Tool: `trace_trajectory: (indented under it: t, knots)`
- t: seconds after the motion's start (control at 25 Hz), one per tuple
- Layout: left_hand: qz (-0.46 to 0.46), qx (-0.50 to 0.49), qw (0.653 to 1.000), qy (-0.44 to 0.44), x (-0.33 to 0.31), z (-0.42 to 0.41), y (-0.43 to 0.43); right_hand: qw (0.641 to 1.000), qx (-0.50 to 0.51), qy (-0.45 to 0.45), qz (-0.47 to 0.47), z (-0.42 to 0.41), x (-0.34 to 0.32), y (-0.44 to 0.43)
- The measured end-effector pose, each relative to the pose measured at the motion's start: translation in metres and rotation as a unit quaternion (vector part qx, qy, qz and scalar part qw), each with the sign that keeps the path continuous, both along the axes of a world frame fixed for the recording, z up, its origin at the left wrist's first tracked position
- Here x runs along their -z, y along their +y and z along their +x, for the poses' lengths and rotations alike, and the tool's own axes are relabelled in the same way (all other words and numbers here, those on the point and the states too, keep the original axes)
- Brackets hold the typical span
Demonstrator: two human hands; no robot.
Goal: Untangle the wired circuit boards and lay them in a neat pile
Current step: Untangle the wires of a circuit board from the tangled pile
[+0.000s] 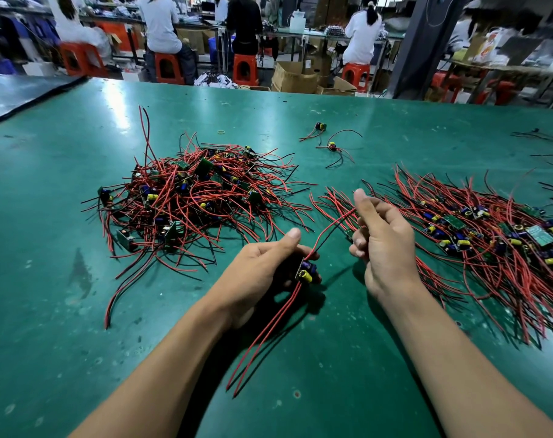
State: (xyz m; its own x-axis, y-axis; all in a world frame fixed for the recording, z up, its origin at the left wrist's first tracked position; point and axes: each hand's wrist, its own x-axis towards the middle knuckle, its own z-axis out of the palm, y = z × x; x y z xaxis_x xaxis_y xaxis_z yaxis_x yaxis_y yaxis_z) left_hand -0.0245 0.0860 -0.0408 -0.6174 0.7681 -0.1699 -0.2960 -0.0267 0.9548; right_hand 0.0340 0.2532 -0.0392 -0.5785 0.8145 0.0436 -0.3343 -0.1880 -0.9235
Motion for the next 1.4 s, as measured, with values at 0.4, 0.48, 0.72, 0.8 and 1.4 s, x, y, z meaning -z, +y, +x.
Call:
trace_trajectory:
  t: [0.4, 0.48, 0.72, 0.8, 1.4]
  knots:
    - [0.045, 0.014, 0.999, 0.015, 0.008, -0.003, 0.000, 0.995, -0.038, -0.024, 0.085, -0.002, 0.001, -0.013]
    - [0.009, 0.016, 0.994, 0.109, 0.011, -0.001, 0.000, 0.993, -0.046, -0.043, 0.100, -0.002, 0.003, -0.014]
    - [-0.142, 0.006, 0.835, 0.532, 0.020, 0.012, 0.004, 0.993, -0.021, -0.063, 0.102, -0.001, 0.004, -0.006]
    - [-0.153, 0.002, 0.822, 0.548, 0.019, 0.013, 0.004, 0.992, -0.017, -0.069, 0.105, -0.001, 0.004, -0.005]
    - [0.112, -0.161, 0.978, -0.064, 0.005, 0.004, 0.009, 0.963, -0.131, -0.101, 0.212, 0.002, 0.003, -0.019]
